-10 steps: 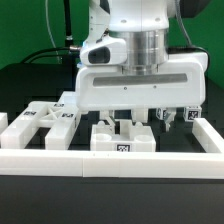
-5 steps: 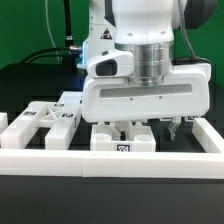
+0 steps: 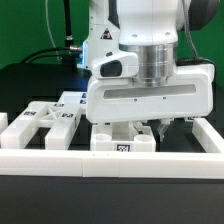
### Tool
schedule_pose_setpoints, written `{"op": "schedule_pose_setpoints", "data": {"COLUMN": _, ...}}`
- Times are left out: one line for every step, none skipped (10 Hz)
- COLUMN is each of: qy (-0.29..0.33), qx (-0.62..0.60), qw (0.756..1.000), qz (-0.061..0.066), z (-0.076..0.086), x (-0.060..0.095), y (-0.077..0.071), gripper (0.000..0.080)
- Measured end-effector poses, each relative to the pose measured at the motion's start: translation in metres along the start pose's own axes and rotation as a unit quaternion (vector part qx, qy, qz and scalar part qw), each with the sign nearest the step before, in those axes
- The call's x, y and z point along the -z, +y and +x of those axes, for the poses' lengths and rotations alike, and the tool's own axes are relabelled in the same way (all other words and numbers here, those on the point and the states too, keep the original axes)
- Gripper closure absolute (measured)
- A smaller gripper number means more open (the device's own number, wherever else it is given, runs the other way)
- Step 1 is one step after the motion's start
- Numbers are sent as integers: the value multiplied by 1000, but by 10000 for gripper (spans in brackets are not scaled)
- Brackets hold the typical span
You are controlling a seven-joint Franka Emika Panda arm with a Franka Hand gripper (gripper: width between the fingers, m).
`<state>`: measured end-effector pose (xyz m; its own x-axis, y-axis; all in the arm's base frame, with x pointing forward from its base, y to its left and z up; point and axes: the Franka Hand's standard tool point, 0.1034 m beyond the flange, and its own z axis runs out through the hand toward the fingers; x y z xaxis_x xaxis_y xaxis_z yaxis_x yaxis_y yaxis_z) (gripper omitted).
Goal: Assemble chair
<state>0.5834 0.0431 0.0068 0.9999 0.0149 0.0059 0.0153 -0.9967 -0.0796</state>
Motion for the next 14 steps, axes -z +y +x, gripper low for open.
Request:
{"op": "schedule_pose_setpoints", "data": {"qy": 1, "qx": 0, "qw": 1000, "qz": 0, "z": 1, "x": 1, "y": 0, "gripper": 718}}
{"op": "schedule_pose_setpoints", "data": {"qy": 1, "qx": 0, "qw": 1000, "qz": 0, "z": 1, "x": 1, "y": 0, "gripper": 767}}
{"op": "schedule_pose_setpoints", "data": {"qy": 1, "qx": 0, "qw": 1000, "qz": 0, "z": 1, "x": 1, "y": 0, "gripper": 767}}
{"op": "schedule_pose_setpoints", "data": {"qy": 1, "qx": 0, "qw": 1000, "qz": 0, "z": 1, "x": 1, "y": 0, "gripper": 767}}
{"op": "schedule_pose_setpoints", "data": {"qy": 1, "qx": 0, "qw": 1000, "qz": 0, "z": 1, "x": 1, "y": 0, "gripper": 767}}
{"op": "schedule_pose_setpoints", "data": {"qy": 1, "qx": 0, "qw": 1000, "qz": 0, "z": 1, "x": 1, "y": 0, "gripper": 767}}
{"op": "schedule_pose_setpoints", "data": {"qy": 1, "qx": -1, "qw": 1000, "qz": 0, "z": 2, "x": 1, "y": -3, "gripper": 767}}
{"op": "schedule_pose_setpoints", "data": {"qy": 3, "qx": 3, "qw": 1000, "qz": 3, "z": 6, "x": 1, "y": -14, "gripper": 767}}
{"op": "schedule_pose_setpoints", "data": {"qy": 5, "qx": 7, "qw": 1000, "qz": 3, "z": 9, "x": 1, "y": -25, "gripper": 767}}
{"op": "schedule_pose_setpoints", "data": {"qy": 6, "qx": 3, "qw": 1000, "qz": 4, "z": 11, "x": 0, "y": -37, "gripper": 767}}
{"op": "schedule_pose_setpoints", "data": {"qy": 6, "qx": -4, "qw": 1000, "qz": 5, "z": 13, "x": -1, "y": -51, "gripper": 767}}
{"op": "schedule_pose_setpoints", "data": {"qy": 5, "qx": -2, "qw": 1000, "qz": 6, "z": 17, "x": -3, "y": -63, "gripper": 767}}
{"op": "schedule_pose_setpoints", "data": {"qy": 7, "qx": 2, "qw": 1000, "qz": 7, "z": 20, "x": -2, "y": -68, "gripper": 767}}
{"op": "schedule_pose_setpoints", "data": {"qy": 9, "qx": 5, "qw": 1000, "qz": 7, "z": 22, "x": -2, "y": -72, "gripper": 767}}
